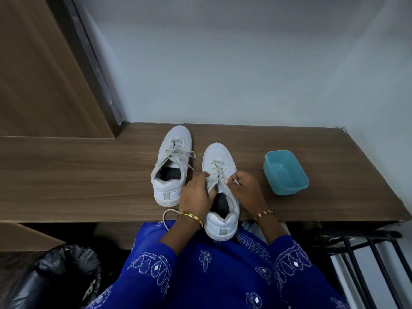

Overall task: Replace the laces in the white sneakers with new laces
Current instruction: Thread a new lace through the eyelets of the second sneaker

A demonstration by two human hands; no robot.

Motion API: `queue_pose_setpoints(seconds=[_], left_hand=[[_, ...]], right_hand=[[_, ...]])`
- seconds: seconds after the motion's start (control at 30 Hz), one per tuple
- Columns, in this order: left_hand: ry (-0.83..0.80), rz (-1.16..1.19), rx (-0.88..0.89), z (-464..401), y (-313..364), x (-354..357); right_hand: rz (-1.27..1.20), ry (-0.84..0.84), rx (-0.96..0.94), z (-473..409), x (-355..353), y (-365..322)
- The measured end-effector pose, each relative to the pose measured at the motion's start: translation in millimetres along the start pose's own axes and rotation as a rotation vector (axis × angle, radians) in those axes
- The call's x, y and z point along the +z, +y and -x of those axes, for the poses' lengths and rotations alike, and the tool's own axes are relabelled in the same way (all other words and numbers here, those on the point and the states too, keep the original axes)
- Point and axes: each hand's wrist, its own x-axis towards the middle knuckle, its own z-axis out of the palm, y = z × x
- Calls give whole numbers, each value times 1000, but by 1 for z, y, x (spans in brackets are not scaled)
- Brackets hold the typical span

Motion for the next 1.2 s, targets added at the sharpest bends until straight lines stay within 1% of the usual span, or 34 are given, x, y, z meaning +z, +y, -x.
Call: queue_pose_setpoints(seconds=[0.07,0.1,0.17,0.2,0.23,0.27,0.3,0.33,0.43,0.47,0.5,0.57,0.6,0.67,0.73,0.8,0.93,0.97,1.07,1.1,1.2], left_hand=[[-9,5,-9,0,-1,-1],[-18,0,-8,0,-1,0],[-33,-19,-8,-1,-1,1],[-38,-25,-9,-1,-1,1],[-39,-28,-10,-1,-1,1],[-37,-27,-11,-1,-1,2],[-33,-25,-13,-1,-2,2],[-28,-22,-14,-1,-2,2],[-20,-11,-21,0,-2,3],[-19,-6,-22,0,-2,3],[-18,-3,-19,0,-2,3],[-21,-9,-16,0,-2,3],[-23,-12,-16,0,-2,2],[-23,-11,-18,0,-3,2],[-26,-3,-20,0,-2,2],[-38,-17,-14,0,-1,2],[-24,-13,-2,1,-2,1],[-21,-15,1,1,-2,1],[-13,-34,11,1,-3,2],[-9,-30,8,1,-3,2],[21,-44,28,1,-2,2]], right_hand=[[-43,59,34,-2,-2,-1],[-94,151,78,-3,-5,-1],[-230,435,199,-8,-15,1],[-269,569,230,-9,-22,3],[-248,653,218,-9,-27,5],[-195,682,170,-9,-29,8],[-130,659,106,-6,-29,8],[-73,590,47,-4,-26,7],[67,213,-58,5,-11,2],[101,110,-69,7,-5,1],[104,54,-68,8,1,1],[63,45,-51,8,7,1],[54,75,-41,7,8,1],[-47,198,52,1,4,5],[-216,348,199,-5,-8,12],[-249,393,246,-5,-14,22],[-271,351,201,0,-4,23],[-253,307,168,1,-1,20],[-186,90,66,4,8,12],[-165,61,44,6,10,10],[-117,102,12,4,10,11]])
